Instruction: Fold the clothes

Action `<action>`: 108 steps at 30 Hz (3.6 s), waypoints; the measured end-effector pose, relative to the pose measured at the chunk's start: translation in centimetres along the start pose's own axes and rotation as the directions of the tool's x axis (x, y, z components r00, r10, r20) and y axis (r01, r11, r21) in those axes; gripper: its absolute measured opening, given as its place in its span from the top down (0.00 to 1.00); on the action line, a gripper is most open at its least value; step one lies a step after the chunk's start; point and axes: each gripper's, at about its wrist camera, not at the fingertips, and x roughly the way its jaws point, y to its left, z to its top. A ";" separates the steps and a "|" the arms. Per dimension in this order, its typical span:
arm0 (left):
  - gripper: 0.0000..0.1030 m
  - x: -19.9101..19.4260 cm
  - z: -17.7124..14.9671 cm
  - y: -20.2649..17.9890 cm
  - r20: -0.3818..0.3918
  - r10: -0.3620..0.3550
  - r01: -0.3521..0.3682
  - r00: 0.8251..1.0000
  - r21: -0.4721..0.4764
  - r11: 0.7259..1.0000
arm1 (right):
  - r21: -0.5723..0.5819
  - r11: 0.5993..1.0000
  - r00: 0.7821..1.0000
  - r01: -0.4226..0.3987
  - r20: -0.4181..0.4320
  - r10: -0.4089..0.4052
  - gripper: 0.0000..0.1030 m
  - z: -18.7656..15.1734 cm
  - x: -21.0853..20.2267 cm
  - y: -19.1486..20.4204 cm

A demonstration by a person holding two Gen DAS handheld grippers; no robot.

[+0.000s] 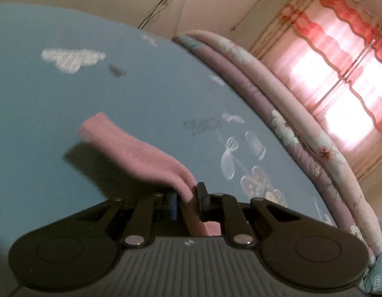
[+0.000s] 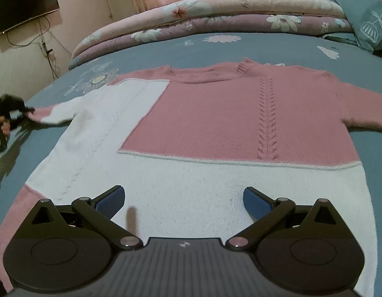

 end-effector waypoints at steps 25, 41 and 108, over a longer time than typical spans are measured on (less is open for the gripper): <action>0.56 -4.5 -6.9 -9.0 -0.394 -0.123 0.152 0.911 0.042 0.987 | 0.034 0.999 1.000 -0.017 -0.005 0.017 0.00 0.1 -0.2 -0.4; 0.52 -3.8 -17.6 -14.4 -0.608 -0.232 0.377 0.759 0.121 0.918 | 0.039 0.999 0.999 -0.029 -0.013 0.029 0.00 0.3 -0.4 -0.7; 0.28 -22.6 -22.4 -9.6 -0.654 0.039 0.290 0.756 0.387 0.875 | -0.159 0.987 0.996 0.022 -0.084 -0.036 0.00 -1.0 -0.8 1.1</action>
